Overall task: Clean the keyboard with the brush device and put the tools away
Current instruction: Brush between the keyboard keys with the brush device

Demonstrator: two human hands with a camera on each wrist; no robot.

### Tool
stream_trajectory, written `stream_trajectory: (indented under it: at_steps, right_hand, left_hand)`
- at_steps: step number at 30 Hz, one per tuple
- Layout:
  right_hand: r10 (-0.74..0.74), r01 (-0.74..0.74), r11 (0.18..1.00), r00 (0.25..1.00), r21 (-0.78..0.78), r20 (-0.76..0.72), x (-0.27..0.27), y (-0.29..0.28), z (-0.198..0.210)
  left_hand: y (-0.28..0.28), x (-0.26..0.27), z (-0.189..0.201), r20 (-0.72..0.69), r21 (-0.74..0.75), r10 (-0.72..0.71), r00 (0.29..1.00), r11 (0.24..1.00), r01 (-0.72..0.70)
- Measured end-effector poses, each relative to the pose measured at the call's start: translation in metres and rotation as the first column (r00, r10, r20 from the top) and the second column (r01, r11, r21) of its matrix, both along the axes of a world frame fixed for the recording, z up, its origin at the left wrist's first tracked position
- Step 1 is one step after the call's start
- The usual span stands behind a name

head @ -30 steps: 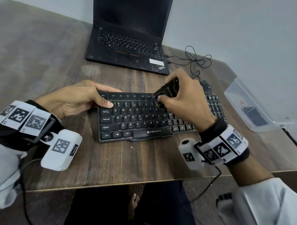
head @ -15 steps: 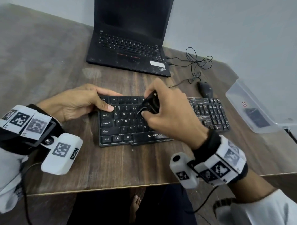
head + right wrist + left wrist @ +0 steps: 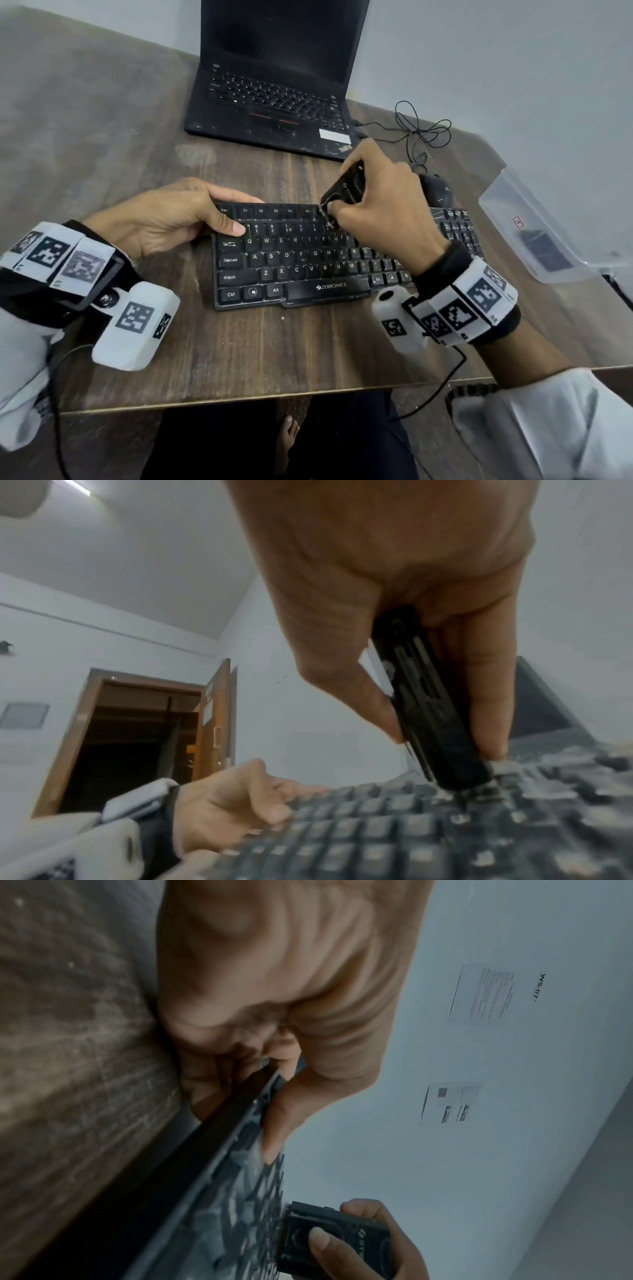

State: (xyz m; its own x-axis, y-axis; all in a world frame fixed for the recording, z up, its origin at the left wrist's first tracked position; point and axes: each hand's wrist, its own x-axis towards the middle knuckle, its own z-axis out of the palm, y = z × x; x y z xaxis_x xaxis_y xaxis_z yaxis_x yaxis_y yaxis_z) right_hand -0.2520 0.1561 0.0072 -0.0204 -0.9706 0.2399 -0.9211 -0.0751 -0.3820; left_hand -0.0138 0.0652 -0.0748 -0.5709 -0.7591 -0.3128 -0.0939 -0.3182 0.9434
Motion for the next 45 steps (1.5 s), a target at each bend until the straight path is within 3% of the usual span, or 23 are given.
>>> stream_trajectory:
  at_steps: [4, 8, 12, 16, 20, 25, 28, 31, 33, 37, 42, 45]
  right_hand:
    - [0.126, -0.128, 0.989, 0.991, 0.078, 0.04, 0.007, 0.006, -0.005]
    - [0.023, -0.023, 1.0, 0.999, -0.017, 0.039, -0.005, -0.003, -0.004]
    - [0.217, -0.215, 0.974, 0.976, 0.07, -0.023, -0.002, -0.004, -0.002]
    - [0.142, -0.142, 0.99, 0.99, -0.002, 0.004, -0.008, -0.016, 0.003]
    - [0.301, -0.305, 0.946, 0.952, 0.11, 0.046, 0.002, -0.011, -0.005]
    - [0.149, -0.149, 0.989, 0.989, -0.021, 0.005, -0.004, -0.014, -0.005]
    - [0.311, -0.31, 0.95, 0.949, 0.035, -0.043, 0.006, 0.001, -0.009]
    - [0.434, -0.435, 0.876, 0.899, 0.206, 0.053, 0.001, 0.012, -0.003]
    - [0.411, -0.403, 0.894, 0.912, 0.194, 0.004, -0.01, 0.007, -0.001]
    - [0.233, -0.232, 0.972, 0.969, 0.019, -0.082, -0.035, -0.001, 0.0]
    - [0.429, -0.419, 0.893, 0.903, 0.166, -0.028, -0.042, 0.036, -0.011]
    - [0.376, -0.366, 0.919, 0.926, 0.147, -0.047, -0.058, 0.022, -0.003]
  left_hand:
    - [0.003, -0.002, 0.003, -0.011, 0.002, 0.008, 1.0, 1.0, -0.008]
    - [0.004, -0.002, 0.005, -0.033, 0.004, 0.037, 0.999, 0.999, -0.036]
    - [0.002, 0.0, 0.003, -0.022, -0.001, 0.025, 0.999, 1.0, -0.025]
    - [0.002, 0.0, 0.002, -0.007, -0.008, 0.0, 1.0, 1.0, 0.0]
    - [0.003, -0.001, 0.003, -0.047, 0.008, 0.029, 0.998, 1.0, -0.029]
    - [0.003, -0.002, 0.003, -0.058, 0.008, 0.038, 0.998, 0.999, -0.038]
    - [0.003, -0.002, 0.002, -0.054, 0.005, 0.035, 0.998, 0.999, -0.035]
    - [0.002, -0.001, 0.002, -0.058, 0.008, 0.034, 0.998, 0.999, -0.033]
    - [0.002, -0.002, 0.003, -0.053, 0.005, 0.021, 0.998, 1.0, -0.021]
    - [0.004, -0.001, 0.004, -0.049, -0.005, 0.016, 0.999, 1.0, -0.016]
    - [0.001, -0.002, 0.002, -0.043, -0.011, 0.015, 0.999, 1.0, -0.015]
    - [0.0, 0.0, 0.002, -0.048, -0.008, -0.002, 0.999, 1.0, 0.001]
